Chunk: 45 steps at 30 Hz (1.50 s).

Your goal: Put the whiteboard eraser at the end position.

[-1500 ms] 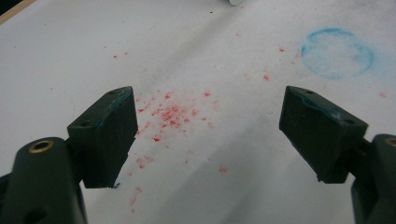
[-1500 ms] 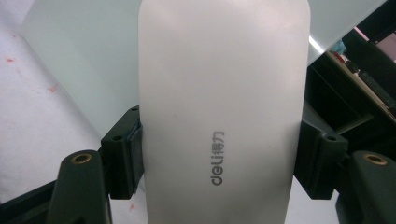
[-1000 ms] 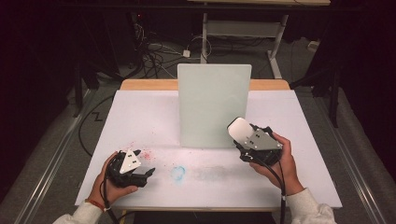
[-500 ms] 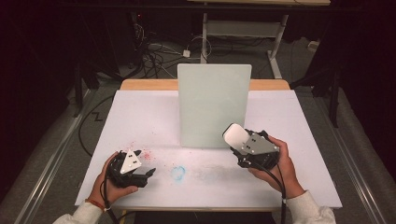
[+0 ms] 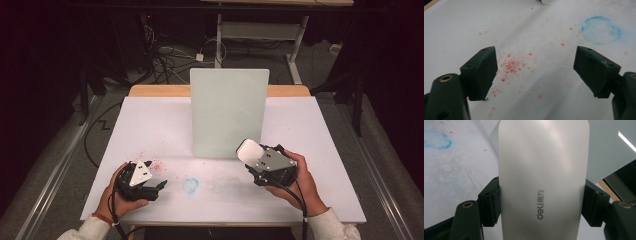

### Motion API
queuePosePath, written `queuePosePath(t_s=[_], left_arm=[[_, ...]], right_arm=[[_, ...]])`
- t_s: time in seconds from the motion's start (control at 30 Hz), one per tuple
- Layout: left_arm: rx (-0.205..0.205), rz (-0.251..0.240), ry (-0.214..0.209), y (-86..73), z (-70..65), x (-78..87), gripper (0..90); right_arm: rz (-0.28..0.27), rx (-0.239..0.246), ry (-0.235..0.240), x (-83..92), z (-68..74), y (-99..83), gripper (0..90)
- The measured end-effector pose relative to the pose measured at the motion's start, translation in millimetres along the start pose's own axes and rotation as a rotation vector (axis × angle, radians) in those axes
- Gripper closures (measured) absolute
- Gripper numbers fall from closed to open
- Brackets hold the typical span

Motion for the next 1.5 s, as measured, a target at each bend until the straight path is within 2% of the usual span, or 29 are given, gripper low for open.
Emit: queuePosePath(t_s=[0.13,0.3,0.37,0.47,0.6,0.77,0.9,0.97,1.07,1.17,1.37,1.5], left_arm=[[0.015,-0.002,-0.001,-0.1,0.6,1.8,18.9],[0.003,0.0,-0.007,2.7,-2.6,-1.0,18.9],[-0.012,-0.001,-0.004,2.8,-3.6,-1.4,18.9],[-0.009,-0.002,-0.006,2.8,-3.5,-1.2,18.9],[-0.01,-0.003,-0.007,3.5,-3.3,-1.6,18.9],[-0.01,0.001,-0.01,2.9,-4.1,-2.5,18.9],[-0.009,0.002,-0.011,3.0,-4.4,-3.0,18.9],[-0.009,0.003,-0.01,2.7,-4.3,-3.2,18.9],[-0.007,0.003,-0.009,2.7,-4.2,-3.0,18.9],[-0.006,0.003,-0.01,2.7,-4.3,-3.1,18.9],[-0.008,0.004,-0.01,2.4,-4.5,-3.2,18.9],[-0.01,0.007,-0.009,1.9,-4.1,-3.1,18.9]], right_arm=[[0.01,0.009,0.012,-0.4,3.2,0.5,30.9],[0.017,0.028,0.057,1.2,12.3,1.0,30.8],[0.023,0.032,0.087,0.7,17.1,1.0,30.8],[0.035,0.037,0.133,-1.5,24.0,1.1,30.8],[0.069,0.072,0.179,-7.3,34.2,1.7,30.8],[0.074,0.089,0.24,-13.3,44.3,7.6,30.8],[0.085,0.13,0.303,-19.7,54.1,11.0,30.8],[0.105,0.149,0.351,-24.2,61.2,10.9,30.8],[0.14,0.183,0.385,-29.3,69.3,8.6,30.8],[0.151,0.2,0.407,-33.2,75.3,8.1,30.8],[0.156,0.194,0.416,-38.2,80.1,11.5,30.8],[0.157,0.212,0.431,-41.8,84.7,14.2,30.7]])
Point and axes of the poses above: each handheld gripper's, and its own axes: x roughly backward along the jaws, y roughly out of its top, z roughly to its left, the point moved 10 cm from there along -x, roughly forward along the jaws, and after that the axes turned 14 degrees about x, right-handed, at the moved point
